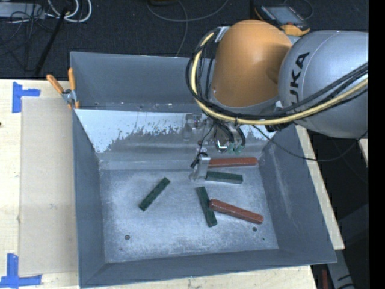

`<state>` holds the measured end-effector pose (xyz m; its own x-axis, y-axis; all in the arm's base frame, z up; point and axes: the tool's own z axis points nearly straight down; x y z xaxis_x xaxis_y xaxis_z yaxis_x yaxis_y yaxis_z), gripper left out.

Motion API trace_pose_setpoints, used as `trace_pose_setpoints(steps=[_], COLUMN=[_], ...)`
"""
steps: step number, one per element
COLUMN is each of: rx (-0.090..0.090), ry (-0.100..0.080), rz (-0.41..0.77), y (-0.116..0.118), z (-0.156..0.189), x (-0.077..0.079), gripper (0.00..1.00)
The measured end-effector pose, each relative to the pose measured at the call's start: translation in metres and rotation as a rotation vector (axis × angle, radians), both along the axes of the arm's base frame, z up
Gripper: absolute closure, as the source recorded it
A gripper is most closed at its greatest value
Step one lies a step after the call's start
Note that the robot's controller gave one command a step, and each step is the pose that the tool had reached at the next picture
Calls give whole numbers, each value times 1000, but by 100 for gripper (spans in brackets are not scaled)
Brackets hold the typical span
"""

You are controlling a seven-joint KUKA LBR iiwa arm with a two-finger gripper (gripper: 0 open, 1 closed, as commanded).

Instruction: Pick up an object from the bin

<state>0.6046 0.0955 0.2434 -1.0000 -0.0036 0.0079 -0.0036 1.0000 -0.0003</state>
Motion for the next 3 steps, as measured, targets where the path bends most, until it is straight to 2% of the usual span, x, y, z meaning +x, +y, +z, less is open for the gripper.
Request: trace_pose_setpoints(steps=[1,2,3], rx=[3,2,4], ry=[-1,-6,-18], rz=[392,387,426], y=[30,30,76], z=[-176,-173,-31], x=[-27,-25,-12], gripper=[0,100,100])
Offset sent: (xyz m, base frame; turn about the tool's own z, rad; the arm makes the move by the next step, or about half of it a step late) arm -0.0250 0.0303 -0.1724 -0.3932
